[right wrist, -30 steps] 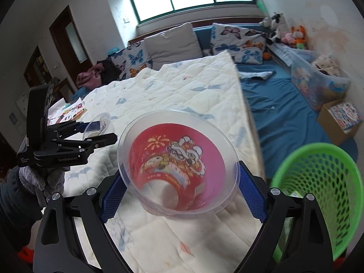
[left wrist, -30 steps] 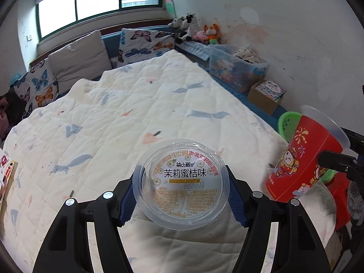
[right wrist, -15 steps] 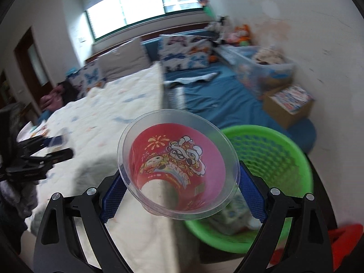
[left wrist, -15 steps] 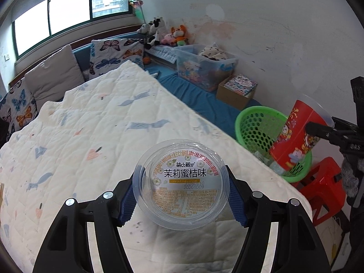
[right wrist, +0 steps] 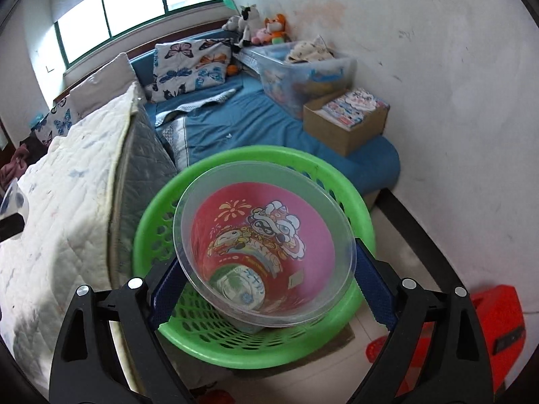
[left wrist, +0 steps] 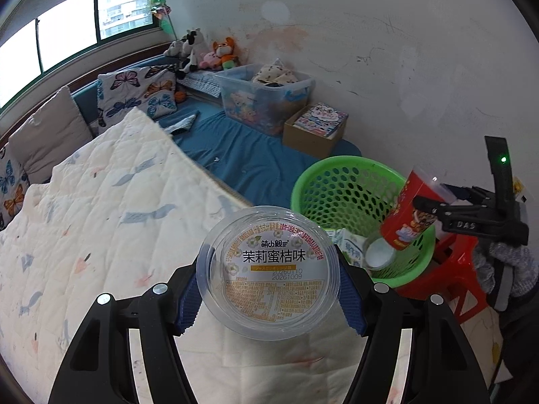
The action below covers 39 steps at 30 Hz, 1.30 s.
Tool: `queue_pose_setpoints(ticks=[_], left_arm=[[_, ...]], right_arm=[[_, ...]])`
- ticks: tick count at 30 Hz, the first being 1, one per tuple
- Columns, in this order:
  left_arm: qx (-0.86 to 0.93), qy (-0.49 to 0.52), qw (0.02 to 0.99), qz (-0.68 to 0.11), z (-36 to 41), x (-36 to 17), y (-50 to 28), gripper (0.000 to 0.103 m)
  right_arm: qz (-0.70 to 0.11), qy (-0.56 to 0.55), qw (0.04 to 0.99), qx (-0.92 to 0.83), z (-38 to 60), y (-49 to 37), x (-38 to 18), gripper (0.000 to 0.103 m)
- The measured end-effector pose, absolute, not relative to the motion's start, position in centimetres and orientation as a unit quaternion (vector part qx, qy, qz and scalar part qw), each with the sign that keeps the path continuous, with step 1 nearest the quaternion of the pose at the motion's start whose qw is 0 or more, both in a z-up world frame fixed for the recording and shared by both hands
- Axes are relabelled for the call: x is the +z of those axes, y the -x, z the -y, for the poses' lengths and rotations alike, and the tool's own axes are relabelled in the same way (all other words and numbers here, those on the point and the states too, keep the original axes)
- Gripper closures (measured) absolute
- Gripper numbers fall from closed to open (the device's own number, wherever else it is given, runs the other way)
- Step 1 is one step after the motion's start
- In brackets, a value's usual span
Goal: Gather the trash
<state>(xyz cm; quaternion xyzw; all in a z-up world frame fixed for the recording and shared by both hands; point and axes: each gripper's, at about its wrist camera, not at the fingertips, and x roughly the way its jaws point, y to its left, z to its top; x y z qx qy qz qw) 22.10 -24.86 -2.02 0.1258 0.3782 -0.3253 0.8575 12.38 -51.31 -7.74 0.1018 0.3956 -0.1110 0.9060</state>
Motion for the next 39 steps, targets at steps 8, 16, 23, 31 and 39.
queue_pose_setpoints(ticks=[8, 16, 23, 31, 39], left_arm=[[-0.35, -0.139, 0.845, -0.379, 29.3, -2.1, -21.7, 0.037], [-0.358, -0.149, 0.836, -0.388, 32.8, -2.9, -22.0, 0.037], [-0.36, -0.158, 0.826, -0.404, 35.4, -4.2, -22.5, 0.037], [-0.361, -0.168, 0.817, -0.418, 36.8, -5.6, -22.2, 0.032], [-0.364, -0.161, 0.817, -0.416, 36.8, -5.3, -22.2, 0.028]], right_arm=[[-0.399, -0.124, 0.901, -0.118, 53.0, -11.6, -8.9, 0.01], [-0.385, -0.147, 0.905, -0.102, 53.3, -10.1, -8.2, 0.01], [-0.373, -0.15, 0.912, -0.083, 52.5, -8.8, -7.4, 0.009], [-0.367, -0.138, 0.918, -0.065, 51.1, -7.6, -6.7, 0.009], [-0.369, -0.141, 0.917, -0.057, 50.6, -6.8, -6.8, 0.008]])
